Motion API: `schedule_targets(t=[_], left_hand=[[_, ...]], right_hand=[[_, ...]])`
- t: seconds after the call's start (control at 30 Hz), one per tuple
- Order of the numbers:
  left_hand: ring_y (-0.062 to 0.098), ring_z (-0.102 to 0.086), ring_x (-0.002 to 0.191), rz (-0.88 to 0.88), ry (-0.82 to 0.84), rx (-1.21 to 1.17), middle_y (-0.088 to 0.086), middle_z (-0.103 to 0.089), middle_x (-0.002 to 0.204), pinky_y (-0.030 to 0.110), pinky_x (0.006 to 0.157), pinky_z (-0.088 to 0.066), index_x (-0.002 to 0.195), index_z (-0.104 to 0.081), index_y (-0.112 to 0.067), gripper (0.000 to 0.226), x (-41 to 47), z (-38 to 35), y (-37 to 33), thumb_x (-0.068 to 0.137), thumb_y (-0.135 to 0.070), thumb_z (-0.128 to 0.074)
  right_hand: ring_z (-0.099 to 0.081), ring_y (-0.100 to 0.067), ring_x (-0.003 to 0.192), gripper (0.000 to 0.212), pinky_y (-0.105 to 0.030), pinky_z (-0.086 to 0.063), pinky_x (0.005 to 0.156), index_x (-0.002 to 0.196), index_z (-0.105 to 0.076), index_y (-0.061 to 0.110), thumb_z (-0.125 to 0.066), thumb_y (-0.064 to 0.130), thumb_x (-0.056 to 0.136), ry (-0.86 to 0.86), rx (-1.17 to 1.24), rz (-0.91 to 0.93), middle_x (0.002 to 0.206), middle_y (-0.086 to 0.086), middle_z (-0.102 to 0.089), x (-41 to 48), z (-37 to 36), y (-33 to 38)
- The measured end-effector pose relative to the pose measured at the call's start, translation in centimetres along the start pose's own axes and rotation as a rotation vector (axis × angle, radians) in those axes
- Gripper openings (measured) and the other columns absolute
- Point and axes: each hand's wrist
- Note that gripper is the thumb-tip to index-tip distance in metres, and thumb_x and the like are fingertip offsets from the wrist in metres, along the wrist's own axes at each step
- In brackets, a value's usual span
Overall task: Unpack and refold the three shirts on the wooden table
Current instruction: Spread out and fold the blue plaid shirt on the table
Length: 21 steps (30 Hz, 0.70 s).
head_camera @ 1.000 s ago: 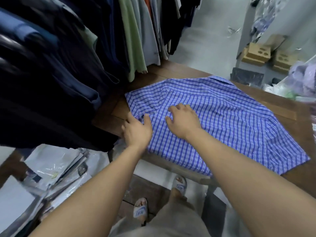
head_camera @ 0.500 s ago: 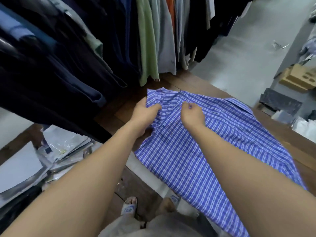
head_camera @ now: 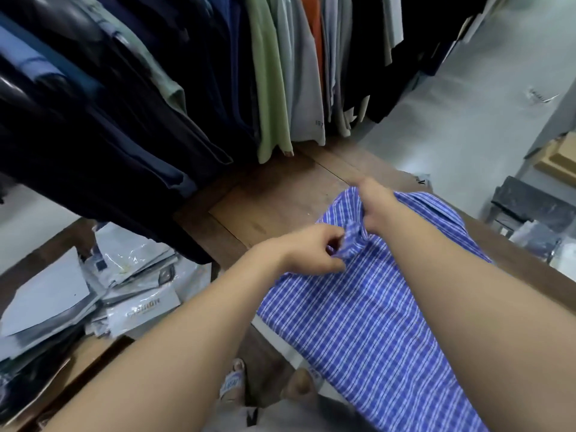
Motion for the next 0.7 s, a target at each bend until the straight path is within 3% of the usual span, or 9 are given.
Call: schedule_targets(t=[0.03, 0.07, 0.13, 0.2, 0.3, 0.4, 0.53, 0.6, 0.7], left_hand=[[0.012, -0.050, 0.068, 0.001, 0.010, 0.039, -0.002, -0.057, 0.077, 0.031, 0.067, -0.045, 0.084, -0.054, -0.012, 0.016, 0.3, -0.6, -0.1, 0.086, -0.017, -0.069], [0.011, -0.049, 0.067, 0.000, 0.016, 0.064, -0.006, -0.056, 0.077, 0.027, 0.064, -0.042, 0.083, -0.053, -0.016, 0.016, 0.5, -1.3, -0.2, 0.087, -0.018, -0.068], [0.007, -0.049, 0.067, 0.007, 0.027, 0.076, -0.011, -0.055, 0.077, 0.023, 0.061, -0.039, 0.082, -0.050, -0.024, 0.019, 1.0, -2.6, -0.3, 0.089, -0.022, -0.067], [0.008, -0.050, 0.070, 0.014, 0.041, 0.065, -0.011, -0.056, 0.082, 0.024, 0.063, -0.038, 0.089, -0.055, -0.024, 0.011, 1.2, -3.6, -0.3, 0.091, -0.024, -0.065], [0.010, -0.054, 0.077, 0.027, 0.067, 0.056, -0.009, -0.060, 0.089, 0.023, 0.068, -0.043, 0.102, -0.063, -0.018, 0.014, 1.1, -4.6, -0.5, 0.092, -0.027, -0.066], [0.013, -0.060, 0.077, 0.069, 0.026, -0.069, -0.005, -0.067, 0.088, 0.034, 0.074, -0.054, 0.093, -0.065, -0.021, 0.014, 0.6, -4.9, -0.6, 0.087, -0.034, -0.069], [0.015, -0.060, 0.070, 0.096, -0.401, -0.312, 0.000, -0.071, 0.094, 0.042, 0.070, -0.056, 0.087, -0.063, -0.019, 0.012, -0.6, -4.2, -0.3, 0.093, -0.026, -0.055], [0.014, -0.063, 0.081, 0.134, -0.536, -0.216, -0.003, -0.068, 0.108, 0.040, 0.074, -0.058, 0.102, -0.061, -0.022, 0.009, -1.5, -3.6, 1.0, 0.097, -0.023, -0.053], [0.023, -0.057, 0.117, 0.276, -0.634, 0.102, -0.002, -0.061, 0.127, 0.043, 0.099, -0.049, 0.124, -0.057, -0.025, 0.032, -3.3, -3.4, 4.7, 0.092, -0.025, -0.055]], right_hand=[[-0.058, -0.024, 0.079, 0.018, -0.040, -0.048, 0.077, 0.089, -0.059, 0.012, -0.069, 0.019, 0.076, -0.018, -0.077, 0.051, 0.090, -0.016, -0.057, -0.8, 0.2, 0.0], [-0.048, -0.024, 0.074, 0.009, -0.037, -0.041, 0.071, 0.084, -0.057, 0.015, -0.059, 0.007, 0.082, -0.050, -0.140, 0.106, 0.086, -0.012, -0.051, -1.0, 0.4, -0.1], [-0.041, -0.024, 0.069, 0.027, -0.035, -0.035, 0.061, 0.088, -0.062, 0.018, -0.044, -0.003, 0.085, -0.052, -0.207, 0.201, 0.081, -0.009, -0.047, -1.9, 0.9, -0.5], [-0.039, -0.020, 0.058, 0.043, -0.026, -0.033, 0.051, 0.107, -0.067, 0.018, -0.037, -0.005, 0.085, -0.055, -0.255, 0.237, 0.072, -0.008, -0.047, -2.3, 1.2, -0.8], [-0.035, -0.011, 0.048, 0.055, -0.020, -0.030, 0.041, 0.138, -0.053, 0.018, -0.036, -0.001, 0.090, -0.092, -0.366, 0.241, 0.069, 0.001, -0.050, -2.8, 1.6, -0.9], [-0.051, -0.017, 0.061, 0.053, -0.030, -0.041, 0.056, 0.145, -0.043, 0.018, -0.051, 0.016, 0.092, -0.172, -0.527, 0.322, 0.086, 0.001, -0.059, -3.0, 2.2, -1.5], [-0.060, -0.033, 0.104, 0.059, -0.036, -0.043, 0.073, 0.145, -0.039, 0.018, -0.062, 0.031, 0.092, -0.313, -0.927, 0.567, 0.125, -0.010, -0.059, -4.8, 2.6, -3.0], [-0.056, -0.038, 0.115, 0.067, -0.043, -0.049, 0.083, 0.148, -0.032, 0.024, -0.063, 0.041, 0.091, -0.349, -1.125, 0.591, 0.139, -0.014, -0.046, -6.1, 2.3, -4.2], [-0.050, -0.044, 0.122, 0.078, -0.053, -0.047, 0.097, 0.152, -0.023, 0.028, -0.061, 0.056, 0.089, -0.352, -1.250, 0.438, 0.148, -0.019, -0.033, -7.4, 1.7, -6.0]])
Point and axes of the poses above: each hand's wrist, its own x-axis towards the middle knuckle, its own z-axis out of the back of the hand, y = z × x
